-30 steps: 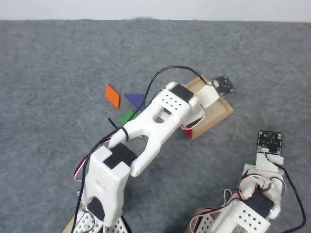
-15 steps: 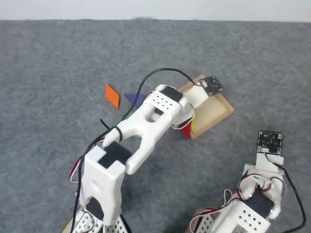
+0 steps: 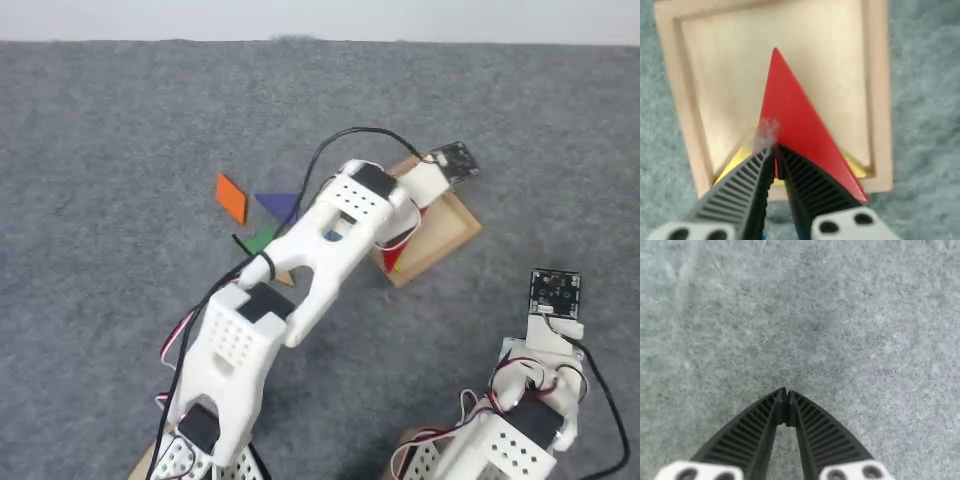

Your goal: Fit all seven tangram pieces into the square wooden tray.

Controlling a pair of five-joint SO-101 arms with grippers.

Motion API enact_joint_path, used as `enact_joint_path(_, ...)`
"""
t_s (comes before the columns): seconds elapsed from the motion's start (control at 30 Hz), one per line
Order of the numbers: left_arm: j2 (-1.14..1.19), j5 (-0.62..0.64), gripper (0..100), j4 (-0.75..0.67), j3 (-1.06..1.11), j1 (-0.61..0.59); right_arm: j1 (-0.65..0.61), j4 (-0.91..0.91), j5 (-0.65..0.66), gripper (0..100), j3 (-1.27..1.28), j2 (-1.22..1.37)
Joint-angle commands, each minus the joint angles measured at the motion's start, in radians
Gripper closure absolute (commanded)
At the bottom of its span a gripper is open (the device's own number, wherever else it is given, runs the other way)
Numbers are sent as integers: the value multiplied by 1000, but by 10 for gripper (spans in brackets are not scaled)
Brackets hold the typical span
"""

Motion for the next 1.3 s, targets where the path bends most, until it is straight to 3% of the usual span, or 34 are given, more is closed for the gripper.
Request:
enact_joint_path(0.0,46,-5,986,28,-67,60,-12,-15,14,990,-5,-15)
enact_joint_path(0.8,416,-57,985,436,-745,115,-12,-15,12,990,-5,-15)
enact_joint_path(1.03,433,15,985,562,-1093,35,-12,-18,14,990,0,-15)
enact_joint_path(1.13,434,44,985,512,-1158,-8,-13,-18,14,990,0,-15)
enact_joint_path(1.27,440,149,985,341,-1113,-46,-13,-18,14,990,0,-15)
